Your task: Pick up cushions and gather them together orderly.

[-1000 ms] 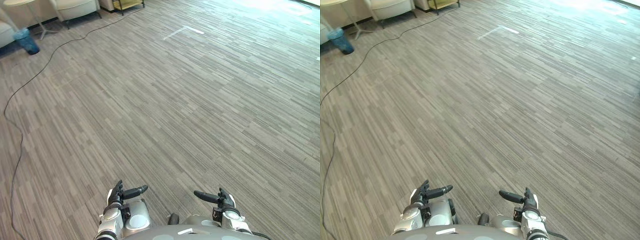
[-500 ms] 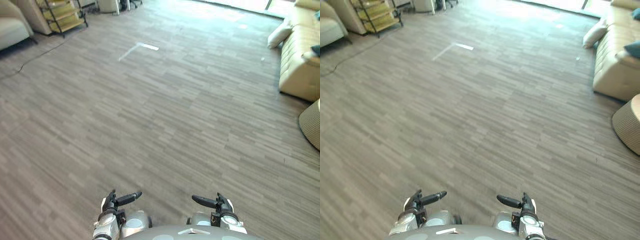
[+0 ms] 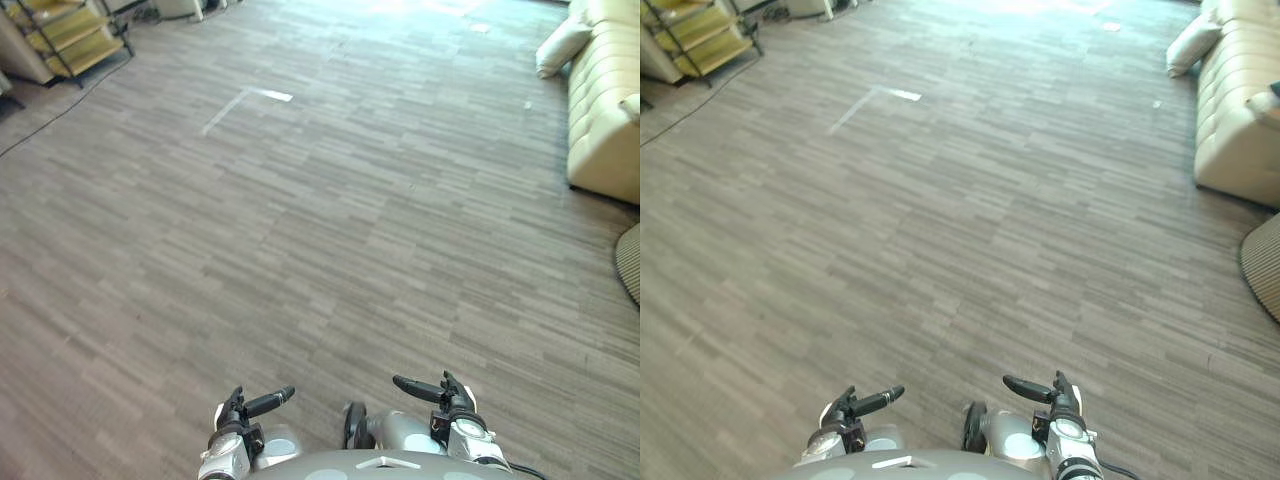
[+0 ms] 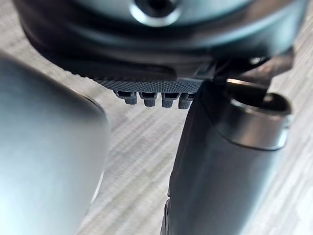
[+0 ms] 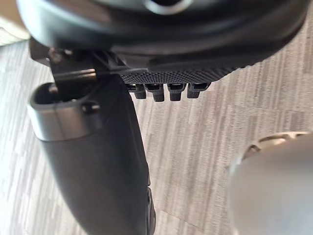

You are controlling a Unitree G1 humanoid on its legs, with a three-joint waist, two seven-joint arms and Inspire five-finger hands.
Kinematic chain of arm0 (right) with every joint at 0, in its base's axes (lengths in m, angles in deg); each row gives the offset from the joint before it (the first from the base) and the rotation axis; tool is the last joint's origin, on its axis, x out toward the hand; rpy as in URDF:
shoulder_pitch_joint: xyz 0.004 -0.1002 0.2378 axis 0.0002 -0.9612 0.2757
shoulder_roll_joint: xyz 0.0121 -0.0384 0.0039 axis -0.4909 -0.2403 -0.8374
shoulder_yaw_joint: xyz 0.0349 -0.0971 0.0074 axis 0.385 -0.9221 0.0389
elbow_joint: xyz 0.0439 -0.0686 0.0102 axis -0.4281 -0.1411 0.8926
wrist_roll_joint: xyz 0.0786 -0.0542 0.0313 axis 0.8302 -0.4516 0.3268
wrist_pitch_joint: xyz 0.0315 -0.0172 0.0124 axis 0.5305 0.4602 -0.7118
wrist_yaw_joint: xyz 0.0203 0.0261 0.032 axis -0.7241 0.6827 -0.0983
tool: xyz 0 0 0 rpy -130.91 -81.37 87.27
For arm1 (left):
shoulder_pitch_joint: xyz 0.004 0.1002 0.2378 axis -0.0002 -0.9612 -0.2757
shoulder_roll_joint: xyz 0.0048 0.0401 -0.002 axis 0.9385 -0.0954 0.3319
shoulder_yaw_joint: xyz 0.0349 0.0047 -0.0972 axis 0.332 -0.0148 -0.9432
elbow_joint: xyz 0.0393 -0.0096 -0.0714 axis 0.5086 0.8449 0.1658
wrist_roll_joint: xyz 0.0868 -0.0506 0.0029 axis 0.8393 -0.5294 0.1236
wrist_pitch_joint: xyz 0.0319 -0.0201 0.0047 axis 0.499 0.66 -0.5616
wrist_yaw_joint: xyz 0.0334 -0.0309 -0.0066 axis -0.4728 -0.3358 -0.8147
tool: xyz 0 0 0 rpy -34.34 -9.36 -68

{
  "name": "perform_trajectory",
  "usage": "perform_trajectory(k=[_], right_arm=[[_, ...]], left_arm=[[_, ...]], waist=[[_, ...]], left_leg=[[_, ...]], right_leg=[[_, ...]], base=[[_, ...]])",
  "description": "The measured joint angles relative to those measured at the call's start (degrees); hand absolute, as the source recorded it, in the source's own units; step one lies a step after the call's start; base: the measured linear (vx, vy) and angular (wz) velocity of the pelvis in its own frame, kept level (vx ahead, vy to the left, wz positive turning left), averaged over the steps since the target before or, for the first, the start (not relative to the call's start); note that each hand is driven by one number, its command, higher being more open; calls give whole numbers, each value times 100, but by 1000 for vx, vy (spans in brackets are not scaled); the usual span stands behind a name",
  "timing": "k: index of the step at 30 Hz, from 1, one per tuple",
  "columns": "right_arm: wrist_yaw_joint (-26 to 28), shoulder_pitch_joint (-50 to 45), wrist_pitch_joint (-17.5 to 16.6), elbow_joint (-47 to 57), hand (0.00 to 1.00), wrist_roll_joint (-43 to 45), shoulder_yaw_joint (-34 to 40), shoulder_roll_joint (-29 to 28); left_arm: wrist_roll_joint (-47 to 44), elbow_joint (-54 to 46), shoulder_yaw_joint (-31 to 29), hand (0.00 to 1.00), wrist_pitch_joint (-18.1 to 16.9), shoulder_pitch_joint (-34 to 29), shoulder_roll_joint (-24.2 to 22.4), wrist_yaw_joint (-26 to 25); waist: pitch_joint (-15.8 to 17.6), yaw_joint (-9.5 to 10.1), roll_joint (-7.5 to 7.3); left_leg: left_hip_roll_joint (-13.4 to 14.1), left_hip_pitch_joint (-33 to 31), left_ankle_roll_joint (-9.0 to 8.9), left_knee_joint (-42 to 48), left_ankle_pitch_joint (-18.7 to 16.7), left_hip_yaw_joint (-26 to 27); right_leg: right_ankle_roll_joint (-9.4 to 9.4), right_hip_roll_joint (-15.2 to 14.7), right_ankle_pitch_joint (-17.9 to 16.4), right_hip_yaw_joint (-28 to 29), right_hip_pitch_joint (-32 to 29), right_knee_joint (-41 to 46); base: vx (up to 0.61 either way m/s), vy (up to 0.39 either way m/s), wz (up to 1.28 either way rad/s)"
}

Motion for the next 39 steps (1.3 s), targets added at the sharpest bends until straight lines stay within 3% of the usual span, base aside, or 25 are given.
perform_trajectory(k=[1, 2, 3, 4, 6, 7, 8, 9, 11, 14, 15, 16, 18, 21, 22, 23, 24, 26, 28, 29, 30, 32, 35, 37, 39], right_arm=[[-3, 8, 20, -76, 100, 5, 2, -55], [-3, 13, 22, -94, 100, 4, 5, -52], [-29, -4, 72, -166, 100, 6, 26, -43], [-30, -4, 73, -168, 100, 6, 26, -43], [-84, -116, 88, -241, 100, 48, 35, 30], [-92, -118, 90, -249, 100, 51, 34, 45], [-123, -164, 94, -274, 100, 50, 39, 2], [-124, -256, 91, -269, 100, 48, 36, -31], [-109, -379, 87, -222, 100, 36, 22, -129], [-89, -287, 69, -190, 100, -5, 22, -151], [-94, -233, 56, -163, 100, -9, 23, -108], [-87, -223, 28, -134, 100, -19, -56, -22], [-78, -198, -55, -137, 100, -39, -269, 55], [-43, -38, -110, -135, 100, -51, -374, 127], [-22, 42, -108, -141, 100, -35, -367, 126], [-5, 86, -108, -142, 100, -16, -355, 125], [9, 77, -89, -148, 100, -15, -286, 154], [17, 83, -86, -145, 100, -45, -162, 192], [11, 71, -7, -86, 100, -31, 102, 189], [11, 63, 5, -78, 100, -32, 87, 194], [10, 1, 66, -2, 100, -34, 5, 202], [26, -64, 98, 17, 100, -17, -97, 161], [18, -86, 97, -2, 100, -8, -160, 90], [-3, -100, 105, -97, 100, -8, -155, 79], [-30, -105, 144, -238, 100, -8, -161, 66]], left_arm=[[-132, -162, -29, 100, -28, -6, 20, -8], [-148, -187, -32, 100, -31, -4, 24, -8], [-176, -314, -104, 100, -71, -1, -15, -3], [-176, -315, -104, 100, -72, -1, -17, -2], [-298, -307, -135, 100, -129, -25, -111, -36], [-300, -297, -138, 100, -128, -45, -109, -46], [-427, -241, -168, 100, -94, -96, -38, -68], [-440, -211, -165, 100, -79, -188, 40, -92], [-444, -110, -189, 100, -72, -299, 111, -129], [-432, 245, -121, 100, 53, -285, 317, -189], [-346, 309, -71, 100, 70, -291, 322, -231], [-261, 349, 125, 100, 51, -302, 331, -251], [-209, 357, 423, 100, 42, -274, 392, -237], [-87, 363, 753, 100, 47, -175, 457, -179], [-41, 370, 800, 100, 49, -171, 503, -141], [-35, 417, 803, 100, 50, -165, 527, -120], [5, 551, 818, 100, 61, -168, 524, -109], [96, 575, 765, 100, 51, -134, 420, -100], [186, 539, 643, 100, 48, -108, 298, -88], [191, 522, 600, 100, 51, -103, 293, -87], [187, 399, 388, 100, 55, -112, 214, -71], [172, 208, 152, 100, 47, -199, 154, -64], [164, 123, 117, 100, 42, -277, 195, -51], [58, 107, 104, 100, 23, -272, 197, -20], [59, -33, 109, 100, -45, -266, 185, 9]], waist=[[14, 71, -104], [15, 92, -98], [48, 179, -108], [47, 180, -109], [28, 261, -48], [20, 263, -15], [-49, 335, -81], [-215, 368, -152], [-412, 414, -297], [-326, 400, -471], [-268, 309, -419], [-248, 246, -306], [-259, 221, -237], [-236, 107, -168], [-217, 27, -202], [-189, -67, -230], [-218, -145, -227], [-226, -104, -62], [-235, -132, 80], [-228, -138, 102], [-205, -107, 192], [-120, -39, 176], [-91, 6, 47], [-68, 131, 10], [-26, 264, -70]], left_leg=[[-163, -596, 205, -831, -344, 170], [-201, -675, 229, -1025, -374, 180], [-515, -989, 221, -2191, -384, 76], [-520, -991, 219, -2213, -381, 73], [-1010, -1171, 159, -4442, 78, -318], [-1012, -1183, 181, -4632, 150, -364], [-1057, -1143, 323, -4523, 766, -382], [-1111, -1208, 429, -4299, 872, -299], [-1131, -1206, 556, -3885, 676, -99], [-1339, -379, 698, -3796, 3, 296], [-1388, 69, 753, -3832, -218, 304], [-1384, 564, 763, -4034, -374, 313], [-1346, 1189, 751, -4593, -394, 327], [-1141, 1786, 618, -5223, -449, 332], [-1114, 2070, 525, -5519, -473, 339], [-1119, 2300, 453, -5677, -516, 334], [-1102, 2484, 441, -5701, -518, 196], [-926, 2489, 319, -5453, -441, 51], [-699, 1970, 38, -3867, -226, -328], [-640, 1802, -45, -3462, -123, -410], [-381, 1071, -329, -1746, 272, -606], [-44, 355, -219, -156, 78, -333], [-42, -313, 87, -257, -202, 163], [-218, -865, 217, -1425, -400, 454], [-690, -1147, 198, -3386, -166, 367]], right_leg=[[62, -6, 28, 327, 463, -393], [76, -10, 30, 381, 514, -440], [159, -100, -13, 614, 807, -688], [161, -102, -15, 617, 810, -691], [398, -255, -270, 980, 1219, -952], [452, -254, -342, 1032, 1301, -957], [609, -395, -629, 1233, 1514, -896], [725, -519, -735, 1308, 1509, -763], [967, -746, -878, 1392, 1092, 292], [1530, -1355, -367, 1300, -251, 3827], [1419, -1629, -423, 930, -466, 4550], [1156, -1827, -599, 468, -698, 4804], [896, -1845, -766, -13, -1094, 4417], [960, -1449, -686, -498, -1883, 2796], [1034, -1194, -253, -491, -2141, 1562], [952, -1029, 436, -381, -2191, 857], [544, -902, 1107, -172, -2048, 800], [323, -834, 697, -208, -2074, 1198], [256, -819, -8, -391, -1824, 1591], [252, -797, -68, -431, -1729, 1564], [246, -610, -195, -461, -1313, 1302], [202, -360, -322, -361, -521, 815], [219, -318, -376, -122, 171, 279], [266, -348, -348, 117, 617, -159], [405, -489, -408, 308, 1052, -597]], base=[[471, -36, -74], [474, 27, -108], [475, 103, -55], [477, 127, -79], [451, 162, -69], [692, 265, -75], [615, 235, -65], [771, 283, -77], [705, 278, -66], [528, 240, -51], [638, 232, -21], [526, 157, -3], [532, 83, 1], [500, -60, 5], [697, -196, 16], [619, -215, 35], [658, -252, 29], [662, -255, 14], [692, -284, 27], [545, -228, 30], [514, -202, 7], [416, -103, -20], [511, -64, -43], [345, 22, -64], [500, 127, -52]])
